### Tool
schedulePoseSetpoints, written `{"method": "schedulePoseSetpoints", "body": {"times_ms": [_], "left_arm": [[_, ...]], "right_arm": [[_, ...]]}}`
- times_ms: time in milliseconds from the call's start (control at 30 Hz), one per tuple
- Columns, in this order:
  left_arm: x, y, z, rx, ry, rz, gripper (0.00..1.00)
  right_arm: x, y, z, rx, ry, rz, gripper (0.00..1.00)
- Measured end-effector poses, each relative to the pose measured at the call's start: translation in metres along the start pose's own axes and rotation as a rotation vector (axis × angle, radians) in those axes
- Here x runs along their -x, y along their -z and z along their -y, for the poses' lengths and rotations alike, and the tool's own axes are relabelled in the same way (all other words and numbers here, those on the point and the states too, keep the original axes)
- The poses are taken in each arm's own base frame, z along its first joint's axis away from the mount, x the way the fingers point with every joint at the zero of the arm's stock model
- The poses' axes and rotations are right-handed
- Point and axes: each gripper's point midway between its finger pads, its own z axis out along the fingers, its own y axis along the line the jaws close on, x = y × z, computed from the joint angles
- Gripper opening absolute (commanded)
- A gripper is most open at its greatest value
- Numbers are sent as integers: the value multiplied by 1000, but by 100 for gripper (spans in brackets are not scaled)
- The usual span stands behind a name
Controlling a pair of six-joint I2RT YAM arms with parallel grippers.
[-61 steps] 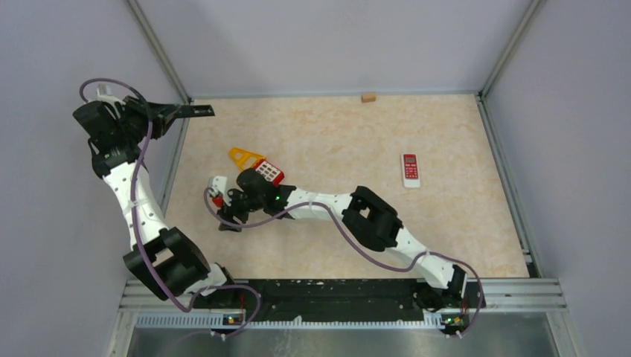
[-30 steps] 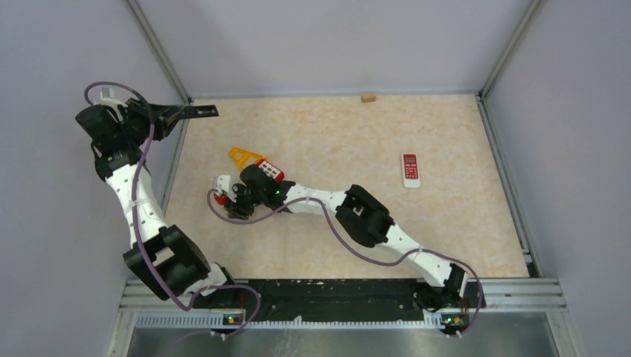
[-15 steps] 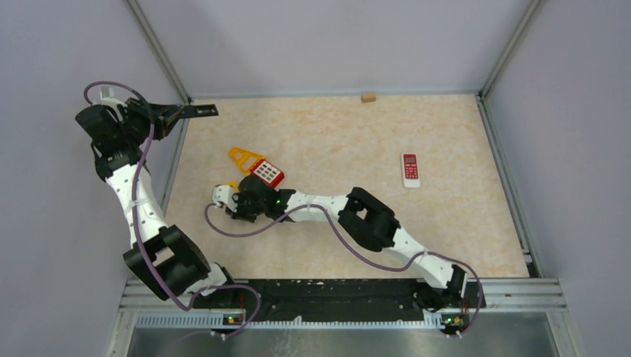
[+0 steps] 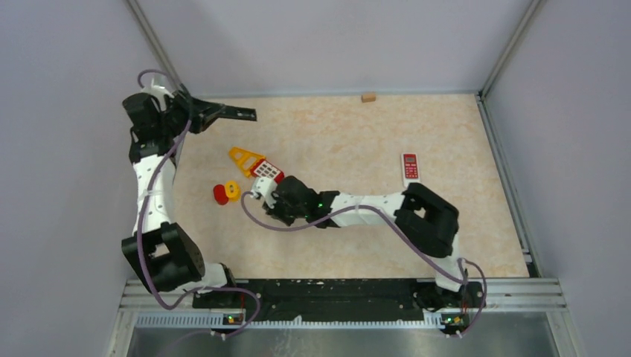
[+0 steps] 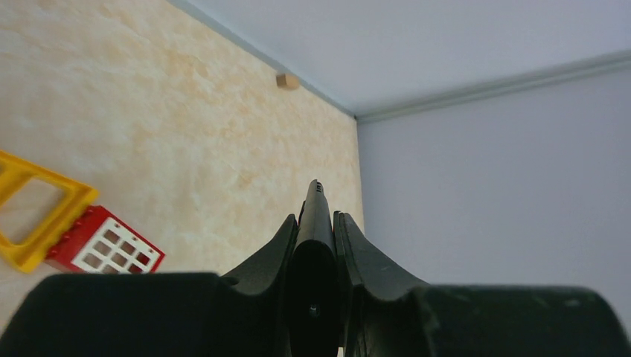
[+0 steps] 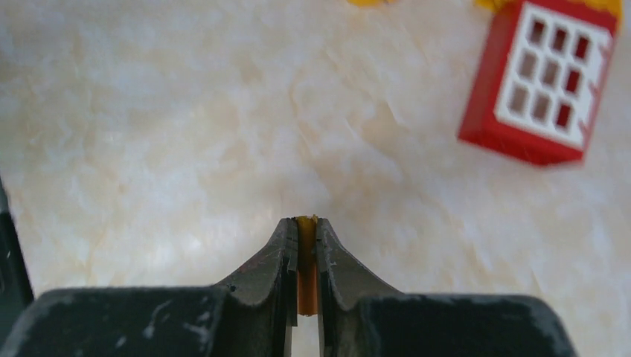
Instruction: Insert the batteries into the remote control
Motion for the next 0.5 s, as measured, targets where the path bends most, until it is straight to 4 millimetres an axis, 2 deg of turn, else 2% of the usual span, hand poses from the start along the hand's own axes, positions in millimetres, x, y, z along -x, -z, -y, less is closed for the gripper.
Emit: {"method": "schedulePoseSetpoints", "body": {"times_ms": [133, 200, 267, 367, 500], "left_arm": [[-52, -35, 13, -90, -62, -164, 0], [-82, -45, 16, -148, -88, -249, 0], [-103, -49, 17, -192, -107, -311, 0], [-120, -47, 17, -241, -139, -365, 0], [-149, -38, 18, -299, -201, -429, 0]], "right_arm": [[-31, 61, 20, -172, -142, -23, 0], [-48, 85, 27, -247, -208, -34, 2], [-69, 106, 34, -321, -273, -51, 3], [-93, 124, 42, -404, -354, -74, 4], [-117, 131, 52, -487, -448, -107, 5]]}}
